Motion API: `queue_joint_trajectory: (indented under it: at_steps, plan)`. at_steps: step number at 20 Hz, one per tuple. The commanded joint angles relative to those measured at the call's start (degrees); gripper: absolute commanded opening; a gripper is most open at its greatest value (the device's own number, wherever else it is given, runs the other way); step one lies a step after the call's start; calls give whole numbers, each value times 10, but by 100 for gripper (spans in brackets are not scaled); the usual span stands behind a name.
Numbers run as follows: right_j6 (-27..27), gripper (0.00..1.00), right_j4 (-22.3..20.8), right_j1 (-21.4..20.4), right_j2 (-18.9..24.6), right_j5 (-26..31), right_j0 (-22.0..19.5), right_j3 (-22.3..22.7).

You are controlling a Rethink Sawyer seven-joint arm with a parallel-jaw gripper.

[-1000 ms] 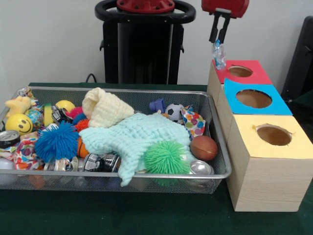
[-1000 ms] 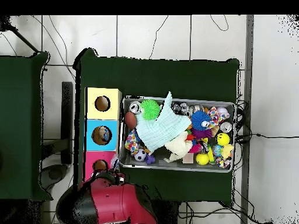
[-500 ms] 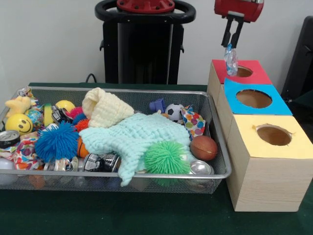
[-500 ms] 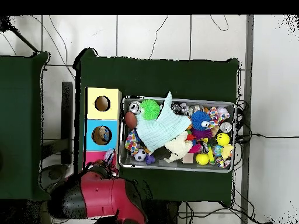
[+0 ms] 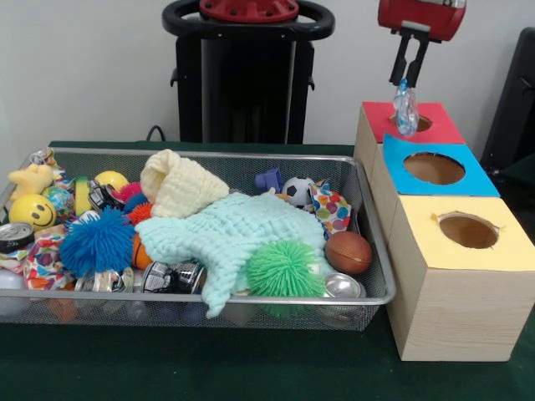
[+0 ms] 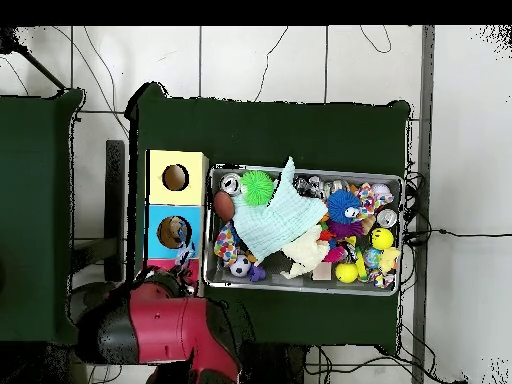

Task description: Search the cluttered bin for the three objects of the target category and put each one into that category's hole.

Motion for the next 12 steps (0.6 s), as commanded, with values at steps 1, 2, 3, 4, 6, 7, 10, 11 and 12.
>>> queue_joint_trajectory:
  at_steps: [1,2,3,4,6,7,10,11,12]
  plan:
    - [142,0,35,35,-10,29,-2,-49]
    - [142,0,38,36,-12,32,0,-52]
    - [142,0,40,37,-14,34,3,-55]
    - [140,0,42,38,-16,36,3,-57]
    - [132,0,46,37,-14,36,-1,-58]
    - [129,0,48,39,-13,34,-3,-59]
    - [125,0,53,49,-12,26,-5,-63]
    - [127,0,54,54,-15,24,-2,-67]
    - [129,0,56,58,-18,24,1,-69]
